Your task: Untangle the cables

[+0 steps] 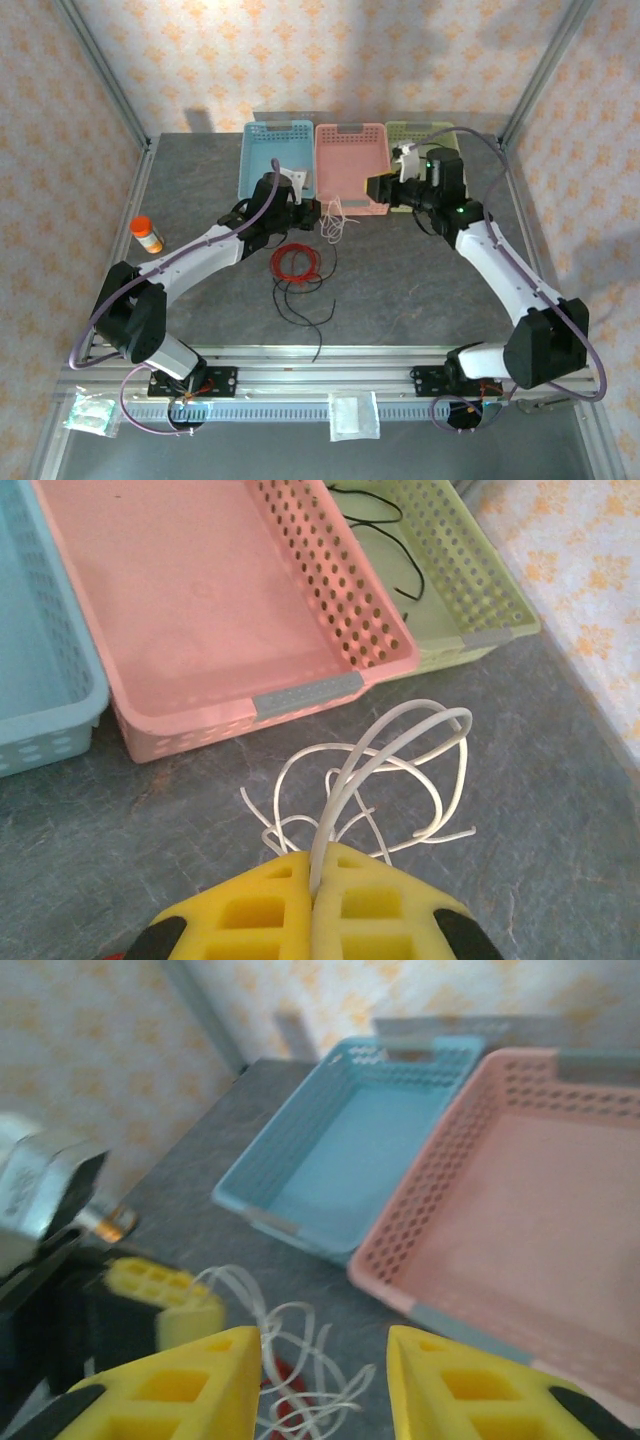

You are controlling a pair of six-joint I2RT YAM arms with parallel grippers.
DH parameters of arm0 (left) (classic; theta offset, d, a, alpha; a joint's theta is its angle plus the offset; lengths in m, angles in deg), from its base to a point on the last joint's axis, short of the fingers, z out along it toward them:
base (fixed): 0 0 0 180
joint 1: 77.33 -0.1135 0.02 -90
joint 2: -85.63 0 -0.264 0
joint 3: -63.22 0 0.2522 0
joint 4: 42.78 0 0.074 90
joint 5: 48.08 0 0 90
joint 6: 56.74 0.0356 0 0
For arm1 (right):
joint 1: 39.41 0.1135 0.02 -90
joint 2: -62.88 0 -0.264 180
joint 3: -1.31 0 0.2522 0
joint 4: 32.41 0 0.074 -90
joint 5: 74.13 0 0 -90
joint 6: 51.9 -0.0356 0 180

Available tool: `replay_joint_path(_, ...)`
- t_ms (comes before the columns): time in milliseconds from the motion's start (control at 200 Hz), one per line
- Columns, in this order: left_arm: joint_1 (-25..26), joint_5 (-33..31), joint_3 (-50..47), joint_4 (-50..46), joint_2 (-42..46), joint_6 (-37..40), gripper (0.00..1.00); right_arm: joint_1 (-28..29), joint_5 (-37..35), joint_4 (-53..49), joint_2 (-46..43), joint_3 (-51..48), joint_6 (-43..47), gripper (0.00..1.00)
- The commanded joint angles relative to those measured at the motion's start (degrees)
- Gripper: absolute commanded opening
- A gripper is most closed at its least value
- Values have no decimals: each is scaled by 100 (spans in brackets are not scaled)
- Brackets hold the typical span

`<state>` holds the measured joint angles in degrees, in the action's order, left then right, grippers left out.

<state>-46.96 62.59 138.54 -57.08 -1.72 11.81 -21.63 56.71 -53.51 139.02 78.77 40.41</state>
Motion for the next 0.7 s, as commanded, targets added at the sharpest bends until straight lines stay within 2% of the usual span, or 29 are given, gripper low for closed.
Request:
replay_joint_path(0,-4,425,238,-52,60,239,0,252,481,-491,34,233,208,34)
replay_joint_path(65,10,560,323,-174,21,344,0,362,378,-935,271,582,267,31)
replay_joint_path(215,27,763,473,-421,-1,607,0,445,397,-2008,832,1452,560,31)
replay_joint_path(481,148,785,813,-866,-129,1006,0,469,797,-2382,1164,1865,805,30)
replay_joint_path(696,270,799,885,-907,-181,1108,0,508,759,-2479,1359,1961,925,27)
